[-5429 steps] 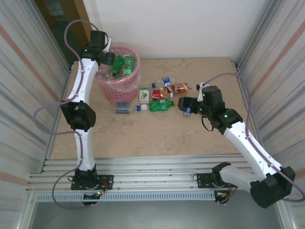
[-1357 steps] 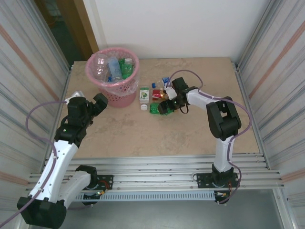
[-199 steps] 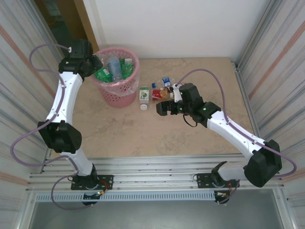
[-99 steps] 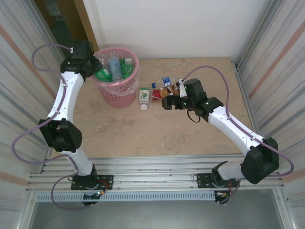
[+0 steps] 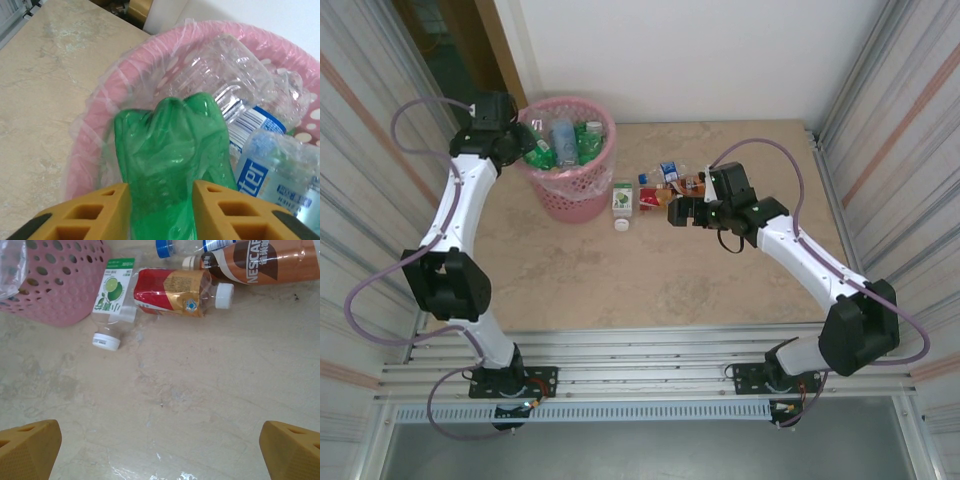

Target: Put the plastic bottles in the bin

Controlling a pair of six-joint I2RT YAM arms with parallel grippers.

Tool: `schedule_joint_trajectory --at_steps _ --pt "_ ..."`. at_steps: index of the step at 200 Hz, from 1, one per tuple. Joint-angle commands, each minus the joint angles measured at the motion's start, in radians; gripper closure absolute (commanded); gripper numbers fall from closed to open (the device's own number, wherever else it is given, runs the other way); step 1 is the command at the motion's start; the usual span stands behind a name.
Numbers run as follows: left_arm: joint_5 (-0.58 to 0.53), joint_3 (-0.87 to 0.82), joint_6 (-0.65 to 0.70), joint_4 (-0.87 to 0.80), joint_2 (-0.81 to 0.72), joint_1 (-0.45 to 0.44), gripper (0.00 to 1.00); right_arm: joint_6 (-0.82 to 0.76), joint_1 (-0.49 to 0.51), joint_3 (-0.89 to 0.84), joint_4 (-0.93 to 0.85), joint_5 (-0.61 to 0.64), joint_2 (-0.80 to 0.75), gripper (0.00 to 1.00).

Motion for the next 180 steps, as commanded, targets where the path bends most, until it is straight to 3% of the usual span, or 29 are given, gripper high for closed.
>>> schedule_joint_trajectory --at_steps 1,44,71,125,180 --pt "0.058 -0.028 0.014 -0.015 -0.078 -0.001 0.57 0.027 -0.022 0.043 -0.045 0.027 0.026 0.0" --pt "0.071 -0.048 0.034 0.002 -0.195 -0.012 0.5 0.026 -0.043 0.045 -0.068 0.039 0.033 0.0" --pt "0.052 -0.105 0.063 0.043 -0.274 -0.075 0.45 0.023 -0.061 0.046 -0.084 0.046 0.022 0.0" --pt "-0.11 -0.31 0.09 0.164 -0.358 -0.382 0.16 0.042 -0.132 0.011 -0.103 0.064 -0.032 0.0" --pt "-0.306 -0.473 0.026 0.285 -0.245 -0.649 0.15 0.064 -0.198 -0.038 -0.12 0.07 -0.082 0.01"
